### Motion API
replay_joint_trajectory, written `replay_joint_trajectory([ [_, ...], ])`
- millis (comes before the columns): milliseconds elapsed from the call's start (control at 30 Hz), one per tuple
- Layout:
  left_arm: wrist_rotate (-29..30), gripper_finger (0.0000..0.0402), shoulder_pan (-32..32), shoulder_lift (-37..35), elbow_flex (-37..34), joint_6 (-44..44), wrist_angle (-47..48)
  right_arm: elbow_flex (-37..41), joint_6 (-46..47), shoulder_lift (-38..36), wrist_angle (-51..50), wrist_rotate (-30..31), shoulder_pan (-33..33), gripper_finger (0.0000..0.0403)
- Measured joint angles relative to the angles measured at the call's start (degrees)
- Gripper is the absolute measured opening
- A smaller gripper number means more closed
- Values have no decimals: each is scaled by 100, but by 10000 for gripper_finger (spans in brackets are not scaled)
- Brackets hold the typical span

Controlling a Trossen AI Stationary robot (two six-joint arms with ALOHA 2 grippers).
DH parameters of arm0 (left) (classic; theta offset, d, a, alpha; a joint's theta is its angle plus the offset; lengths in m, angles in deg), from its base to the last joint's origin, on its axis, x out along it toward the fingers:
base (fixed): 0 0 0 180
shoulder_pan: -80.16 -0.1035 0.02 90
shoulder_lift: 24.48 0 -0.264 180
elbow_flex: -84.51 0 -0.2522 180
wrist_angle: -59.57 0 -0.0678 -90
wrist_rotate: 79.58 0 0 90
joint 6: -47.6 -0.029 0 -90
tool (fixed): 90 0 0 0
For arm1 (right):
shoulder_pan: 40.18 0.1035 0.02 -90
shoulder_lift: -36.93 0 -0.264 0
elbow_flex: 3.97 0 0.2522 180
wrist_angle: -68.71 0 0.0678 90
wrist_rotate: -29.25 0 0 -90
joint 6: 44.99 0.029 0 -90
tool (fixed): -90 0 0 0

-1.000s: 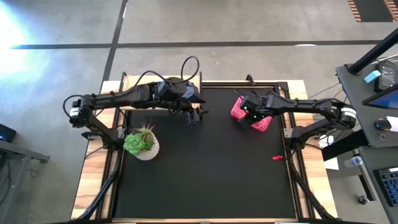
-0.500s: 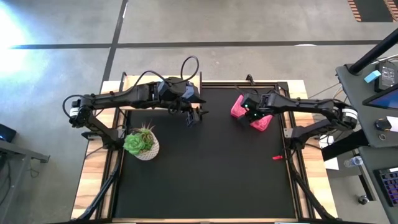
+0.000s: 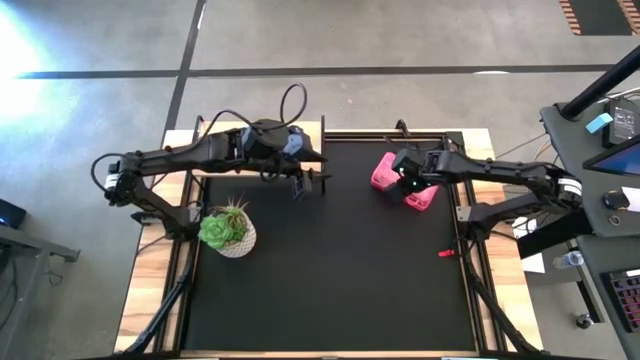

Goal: Pack school essentials
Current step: Close the pink supply box

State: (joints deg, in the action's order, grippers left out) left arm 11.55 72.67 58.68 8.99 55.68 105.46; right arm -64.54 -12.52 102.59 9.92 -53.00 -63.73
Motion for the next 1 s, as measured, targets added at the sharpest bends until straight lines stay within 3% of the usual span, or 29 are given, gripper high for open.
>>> replay_joint_trajectory([
  [633, 44, 205, -2, -98, -159, 21, -24, 89, -311, 1058, -216, 211, 4, 63],
  [1000, 72, 205, -14, 63, -221, -156, -286, 141, -542, 1663, 317, 334, 4, 63],
])
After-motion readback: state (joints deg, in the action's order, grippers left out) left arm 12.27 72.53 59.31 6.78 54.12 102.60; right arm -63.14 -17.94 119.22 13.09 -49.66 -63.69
